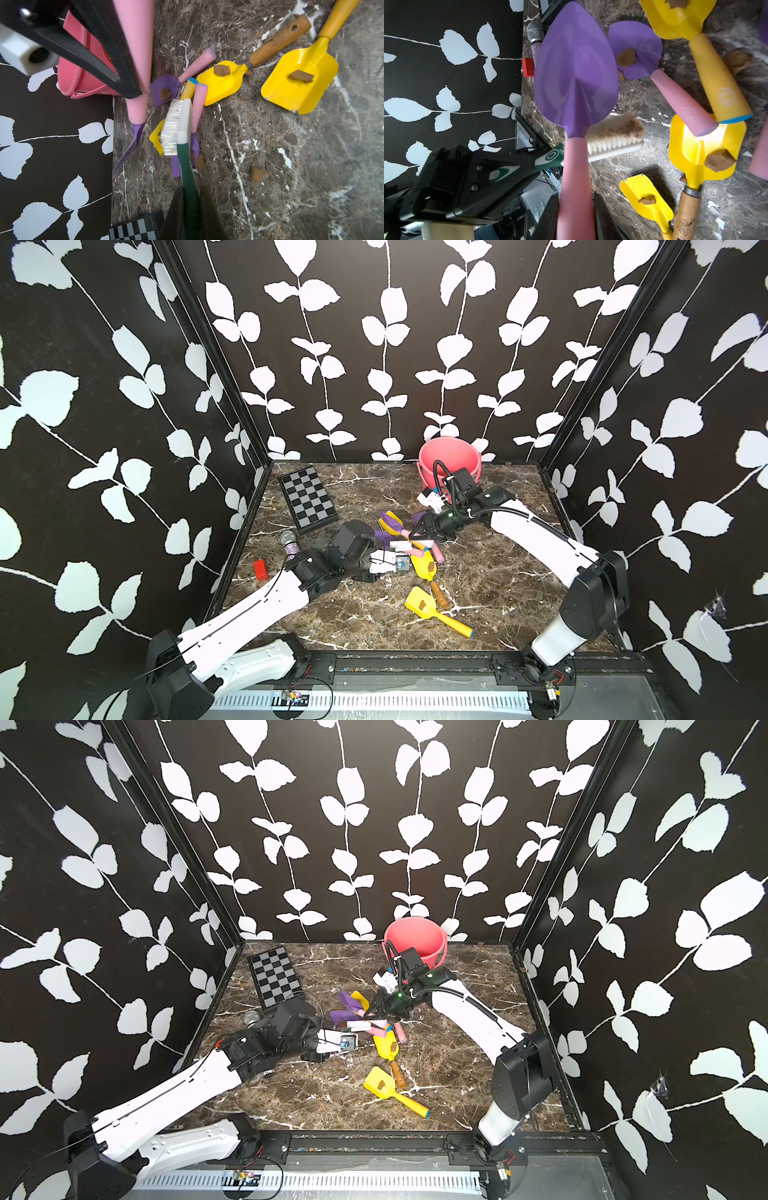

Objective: Brush the soil off the hand trowel and place it into the bucket
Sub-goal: Brush off the soil from the hand trowel.

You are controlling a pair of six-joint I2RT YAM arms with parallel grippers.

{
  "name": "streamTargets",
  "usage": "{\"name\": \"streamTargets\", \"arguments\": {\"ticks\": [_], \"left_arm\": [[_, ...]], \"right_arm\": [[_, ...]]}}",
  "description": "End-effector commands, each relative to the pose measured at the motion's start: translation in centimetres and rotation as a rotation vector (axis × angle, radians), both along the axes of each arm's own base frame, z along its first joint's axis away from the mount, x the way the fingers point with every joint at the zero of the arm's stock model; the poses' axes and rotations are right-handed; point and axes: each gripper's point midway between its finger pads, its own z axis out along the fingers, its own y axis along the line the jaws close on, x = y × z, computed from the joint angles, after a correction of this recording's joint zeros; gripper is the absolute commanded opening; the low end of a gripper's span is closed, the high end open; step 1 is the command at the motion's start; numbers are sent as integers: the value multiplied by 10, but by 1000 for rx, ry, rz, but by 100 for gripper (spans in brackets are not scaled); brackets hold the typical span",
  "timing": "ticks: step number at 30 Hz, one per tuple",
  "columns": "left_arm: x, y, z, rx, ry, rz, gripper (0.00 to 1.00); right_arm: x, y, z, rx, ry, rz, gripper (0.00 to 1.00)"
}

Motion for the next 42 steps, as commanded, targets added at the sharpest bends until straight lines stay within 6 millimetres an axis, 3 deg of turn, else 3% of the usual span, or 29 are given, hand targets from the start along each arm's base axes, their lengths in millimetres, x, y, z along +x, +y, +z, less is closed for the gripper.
{"name": "streamTargets", "arguments": {"ticks": [1,7,13,21,25,34,39,42], "left_arm": [[10,1,22,-32,-126,5,0],[23,24,12,88,-208,84,0],[29,46,1,183,-246,145,0],[3,1,4,69,-139,-42,0],[6,-12,13,29,-183,-78,0],[27,15,14,136,-338,20,0],[35,40,6,181,-334,92,0],[29,39,3,171,-307,66,0]], "right_arm": [[-17,-4,3,11,14,44,0],[-24,-18,-8,-30,41,68,0],[-19,-35,11,-7,-10,30,0],[-11,-16,16,87,23,1,0],[-17,-10,10,85,64,20,0],[-31,-27,-7,31,105,34,0],[-28,-37,0,30,81,11,0],[-23,-36,4,46,68,2,0]]}}
